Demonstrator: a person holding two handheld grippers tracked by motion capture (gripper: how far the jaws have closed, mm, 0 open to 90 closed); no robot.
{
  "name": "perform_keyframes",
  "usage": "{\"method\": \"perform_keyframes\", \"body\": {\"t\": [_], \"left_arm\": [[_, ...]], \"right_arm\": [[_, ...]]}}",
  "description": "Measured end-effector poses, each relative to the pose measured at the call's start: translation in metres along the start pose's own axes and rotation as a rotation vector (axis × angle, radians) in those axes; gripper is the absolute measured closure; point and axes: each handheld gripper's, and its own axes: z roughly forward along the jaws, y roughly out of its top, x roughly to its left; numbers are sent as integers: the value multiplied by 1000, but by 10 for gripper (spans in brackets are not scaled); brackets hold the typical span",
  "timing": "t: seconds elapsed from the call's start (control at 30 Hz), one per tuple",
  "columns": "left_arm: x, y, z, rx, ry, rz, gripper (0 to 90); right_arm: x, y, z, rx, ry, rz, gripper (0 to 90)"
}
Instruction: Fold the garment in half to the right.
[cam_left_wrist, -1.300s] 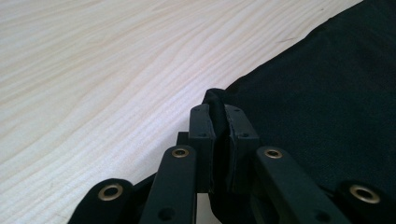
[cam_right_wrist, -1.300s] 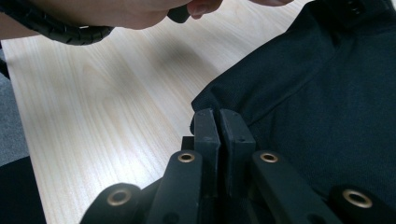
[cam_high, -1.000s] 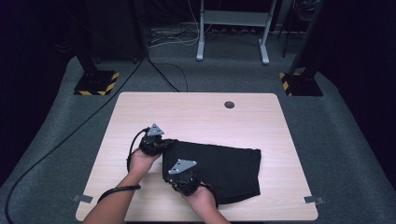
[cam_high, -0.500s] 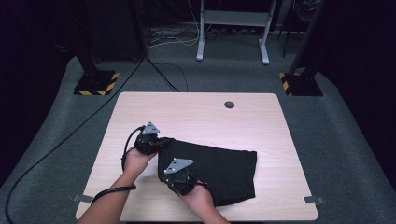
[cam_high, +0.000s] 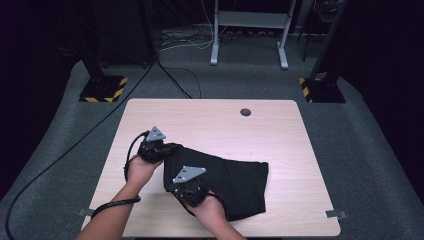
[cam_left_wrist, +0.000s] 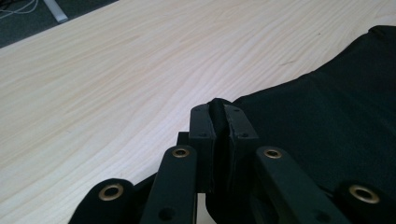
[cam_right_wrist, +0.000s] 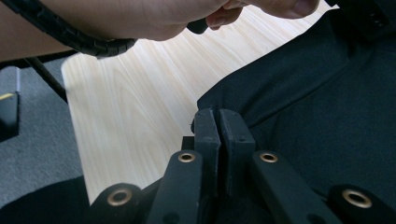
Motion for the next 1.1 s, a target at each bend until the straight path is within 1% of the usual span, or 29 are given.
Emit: {"method": "perform_keyframes", "body": {"t": [0.17, 0.37, 0.57, 0.67, 0.8, 0.87, 1.03, 1.07, 1.1], "left_arm": [[1, 4, -9, -6, 11, 7, 831], [3, 10, -18, -6, 33, 14, 831], [5, 16, -25, 1, 47, 13, 832], [5, 21, -29, -3, 57, 17, 832], [5, 25, -35, -11, 67, 8, 833], [4, 28, -38, -7, 74, 16, 833], [8, 35, -50, 1, 89, 24, 832], [9, 37, -52, 7, 94, 29, 832], [9, 39, -55, 19, 104, 43, 833]], "right_arm": [[4, 6, -1, -18, 11, -7, 869], [5, 14, -4, -46, 31, 7, 870], [6, 21, -7, -66, 37, 1, 870], [6, 25, -8, -78, 42, 6, 870], [8, 31, -10, -90, 50, 1, 870], [9, 35, -11, -95, 56, -3, 870], [12, 42, -13, -116, 65, -10, 870], [12, 44, -13, -120, 68, -10, 870], [13, 46, -13, -123, 71, -10, 870]]}}
